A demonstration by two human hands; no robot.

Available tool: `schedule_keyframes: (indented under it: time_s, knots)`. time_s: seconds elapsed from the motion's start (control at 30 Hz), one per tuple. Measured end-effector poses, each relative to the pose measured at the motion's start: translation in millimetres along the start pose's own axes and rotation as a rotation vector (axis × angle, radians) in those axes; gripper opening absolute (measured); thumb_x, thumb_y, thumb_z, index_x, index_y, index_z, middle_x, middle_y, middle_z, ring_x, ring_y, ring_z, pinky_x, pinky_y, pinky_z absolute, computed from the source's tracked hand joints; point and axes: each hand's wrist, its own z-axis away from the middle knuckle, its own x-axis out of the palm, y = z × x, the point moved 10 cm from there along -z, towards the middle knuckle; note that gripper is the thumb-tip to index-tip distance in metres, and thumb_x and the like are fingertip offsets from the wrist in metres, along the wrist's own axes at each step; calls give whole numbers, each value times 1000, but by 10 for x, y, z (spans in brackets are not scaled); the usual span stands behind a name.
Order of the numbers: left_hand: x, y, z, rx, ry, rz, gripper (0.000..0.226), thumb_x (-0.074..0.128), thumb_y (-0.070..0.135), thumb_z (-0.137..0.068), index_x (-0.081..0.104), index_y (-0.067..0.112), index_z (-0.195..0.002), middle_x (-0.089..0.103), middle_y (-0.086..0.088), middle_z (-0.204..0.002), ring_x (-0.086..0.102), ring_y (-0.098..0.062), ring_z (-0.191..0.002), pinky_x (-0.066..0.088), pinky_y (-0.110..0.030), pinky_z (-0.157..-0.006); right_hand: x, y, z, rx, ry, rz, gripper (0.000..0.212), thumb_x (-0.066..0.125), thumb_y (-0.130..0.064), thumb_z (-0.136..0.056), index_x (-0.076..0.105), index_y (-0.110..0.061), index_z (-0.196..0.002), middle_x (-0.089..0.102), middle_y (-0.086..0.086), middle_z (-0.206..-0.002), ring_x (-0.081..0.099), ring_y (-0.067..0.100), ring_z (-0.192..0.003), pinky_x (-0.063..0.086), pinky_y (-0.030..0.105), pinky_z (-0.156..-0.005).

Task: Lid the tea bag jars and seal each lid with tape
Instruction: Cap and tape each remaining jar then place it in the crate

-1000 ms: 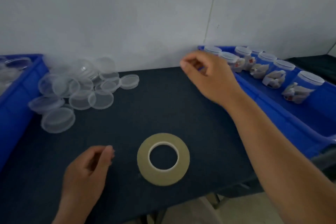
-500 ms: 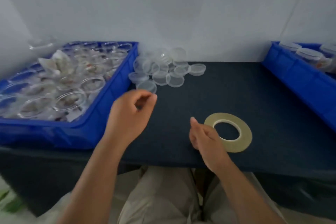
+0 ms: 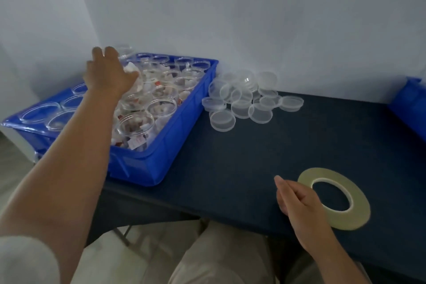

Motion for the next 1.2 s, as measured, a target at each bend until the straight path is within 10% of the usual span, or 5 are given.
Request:
schedule_keyframes:
  time_s: [0.37, 0.5, 0.73, 0.97, 1.2]
  knots:
    - [-761, 715, 304, 376, 261, 352, 46, 80, 56, -83, 61, 19, -104, 44, -3, -154, 62, -28, -121, 53, -42, -96, 40, 52, -24, -6, 2, 21, 65, 57, -69, -97, 34, -18, -63, 36, 4, -59, 33, 13, -55, 33, 29, -54]
    - [-977, 1468, 895, 666, 37, 526, 46, 77, 72, -80, 58, 33, -94, 48, 10, -147, 61, 0, -106, 52, -14, -83, 104, 25, -53, -21, 27, 138, 40, 65, -77, -85, 62, -37, -89, 67, -12, -88, 65, 3, -81, 54, 23, -73]
    - [-136, 2256, 2617, 993, -515, 665, 33, 78, 67, -81, 55, 45, -89, 39, 28, -157, 58, 2, -128, 57, -29, -102, 136, -302, -153, -183, 142, -30, 117, 95, -62, -67, 28, -37, -160, 51, -26, -150, 53, -1, -138, 49, 16, -105]
    - [807, 2151, 2352, 373, -824, 1310, 50, 62, 67, -93, 56, 47, -138, 65, 26, -135, 65, -3, -126, 55, -41, -108, -69, -101, -140, -123, 281, 67, 82, 99, -52, -60, 47, -49, -123, 63, -28, -118, 66, -2, -110, 52, 11, -84]
    - [1715, 1933, 1560, 203, -408, 402, 93, 74, 66, -88, 39, 11, -155, 43, -16, -159, 49, -37, -141, 49, -49, -106, 59, -68, -159, -107, 155, 150, 88, 97, -58, -60, 46, -45, -130, 60, -30, -126, 62, -4, -117, 52, 13, -90]
